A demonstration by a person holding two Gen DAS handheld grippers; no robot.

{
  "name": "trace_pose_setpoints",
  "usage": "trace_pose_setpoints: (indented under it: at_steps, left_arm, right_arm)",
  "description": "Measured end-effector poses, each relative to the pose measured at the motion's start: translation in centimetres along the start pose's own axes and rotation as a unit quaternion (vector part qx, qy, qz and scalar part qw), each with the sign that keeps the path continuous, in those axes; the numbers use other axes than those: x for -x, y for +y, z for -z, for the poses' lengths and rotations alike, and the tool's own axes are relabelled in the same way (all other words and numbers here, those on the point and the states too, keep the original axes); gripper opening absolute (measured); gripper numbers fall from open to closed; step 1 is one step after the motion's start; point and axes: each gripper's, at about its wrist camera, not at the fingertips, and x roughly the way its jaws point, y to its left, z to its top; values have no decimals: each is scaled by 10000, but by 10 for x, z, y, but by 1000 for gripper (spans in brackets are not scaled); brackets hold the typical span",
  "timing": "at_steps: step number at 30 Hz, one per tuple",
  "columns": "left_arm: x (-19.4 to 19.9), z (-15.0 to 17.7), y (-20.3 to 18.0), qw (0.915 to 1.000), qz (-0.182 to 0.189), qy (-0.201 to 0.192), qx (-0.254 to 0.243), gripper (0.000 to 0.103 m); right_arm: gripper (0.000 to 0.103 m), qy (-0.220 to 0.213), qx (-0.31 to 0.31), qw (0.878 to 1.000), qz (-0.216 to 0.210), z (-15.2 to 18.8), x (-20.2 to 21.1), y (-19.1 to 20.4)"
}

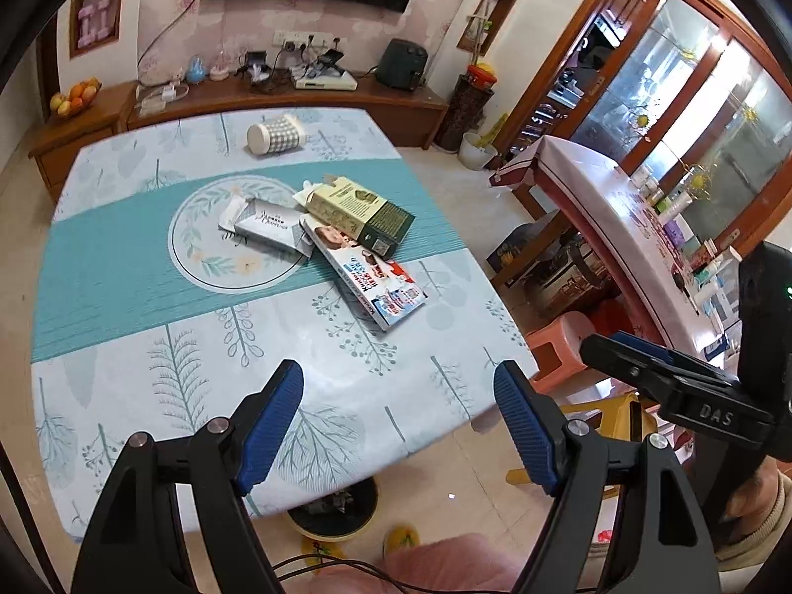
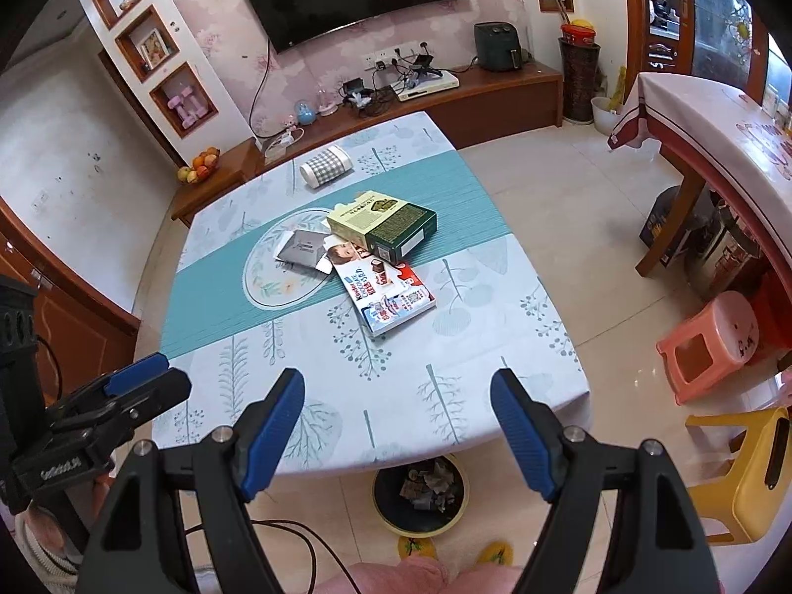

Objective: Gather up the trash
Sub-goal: 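Raise both open tools back toward the boxes on the table, then grasp the Kinder chocolate box with left tool while right tool grasps pistachio chocolate box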

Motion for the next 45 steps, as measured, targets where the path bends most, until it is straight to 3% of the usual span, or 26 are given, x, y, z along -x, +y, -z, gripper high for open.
trace_pose_setpoints:
  at_steps: [11,15,19,23,27,30,36,41,43,45]
  left_arm:
    - [-89,-31,10,9967,-214,300,718,78]
    - [-134,-48,18,9912,-175,346,1266,78]
    - [-180,-57,27,9853,-252,380,1649,69]
    - [-214,-58,35,9783,-333,417,2003,67]
    - [-232,-57,42,9722,-385,400,2274,67]
    - [-240,-57,45,9687,-369,379,2427,64]
    - [-253,-56,45,9642,-195,481,2601,60]
    - [-256,-57,45,9585,-141,434,2813,51]
    - [-258,-57,48,9536,-14,475,2974,34]
    - [-260,-53,51,9496,83,557,3084,28]
  right_arm:
    - [78,585,502,9967,-240,-64,-78,-34]
    - [78,794,897,9920,-396,-89,-113,-43]
    - [78,1048,1230,9846,-664,-111,-155,-53]
    - [78,1199,1509,9772,-896,-132,-188,-52]
    - [80,1167,1711,9712,-1180,-149,-206,-46]
    - [92,1156,1812,9674,-1336,-160,-218,-40]
    - [93,1184,1992,9587,-1648,-176,-240,-25]
    - [94,1515,2323,9449,-1740,-179,-265,-6]
    - [94,1664,2390,9410,-1724,-179,-275,-1]
    - [94,1720,2413,9396,-1711,-180,-283,2]
